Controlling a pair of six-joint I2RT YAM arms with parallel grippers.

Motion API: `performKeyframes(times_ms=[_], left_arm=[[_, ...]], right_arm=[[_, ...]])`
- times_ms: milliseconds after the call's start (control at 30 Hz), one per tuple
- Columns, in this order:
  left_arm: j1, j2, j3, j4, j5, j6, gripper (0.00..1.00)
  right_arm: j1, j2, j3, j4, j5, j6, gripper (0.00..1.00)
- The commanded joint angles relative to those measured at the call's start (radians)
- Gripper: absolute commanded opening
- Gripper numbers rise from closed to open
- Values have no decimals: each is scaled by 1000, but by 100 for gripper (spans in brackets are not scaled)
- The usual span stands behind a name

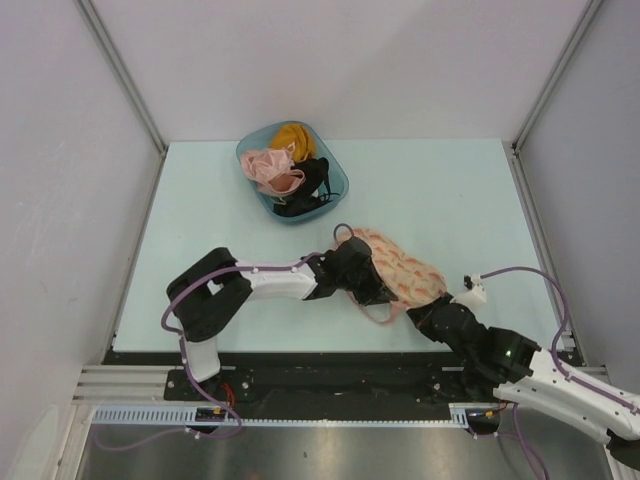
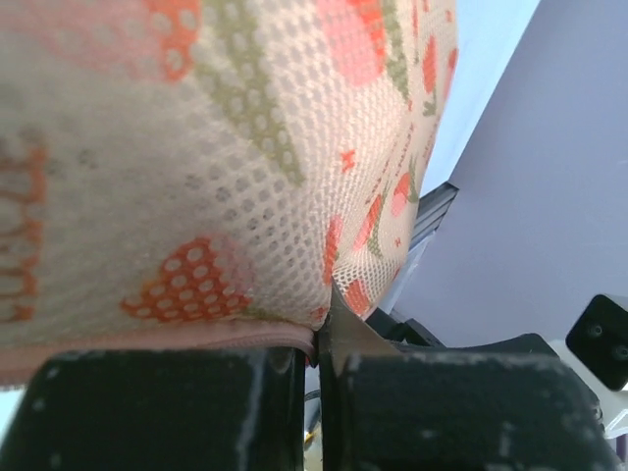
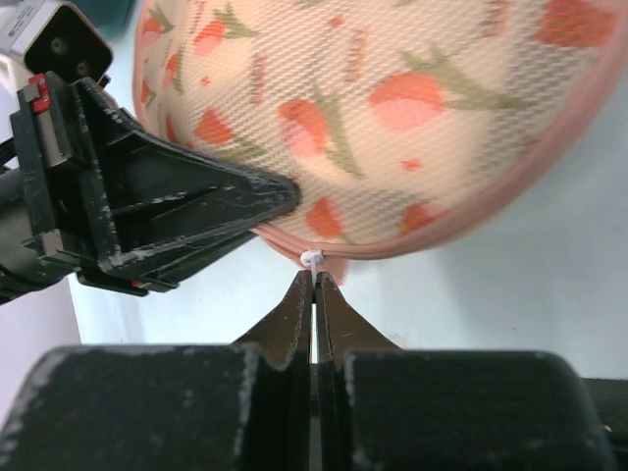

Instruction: Unzip the laundry bag and remove the bra

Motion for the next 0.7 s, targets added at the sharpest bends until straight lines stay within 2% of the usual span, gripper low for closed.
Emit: performKeyframes(times_ms=[0,133,267,500,667], left_arm=[[53,-44,-21,-47,-6,18,0],[91,-78,-1,-57,65,114,1],[131,-115,22,-157,105,225,0],[168,-168,70,-220,197,367,1],[183,-191,110,-286,231,493,1]], right_arm=[[-43,-51,-9,-177,46,62,0],[-62,-145,-15,-266,63,78,0],[-86,-240,12,-274,95,4,0],[-135,-168,38,-255,89,-30,0],[-138,-188,61,-243,124,-72,0]])
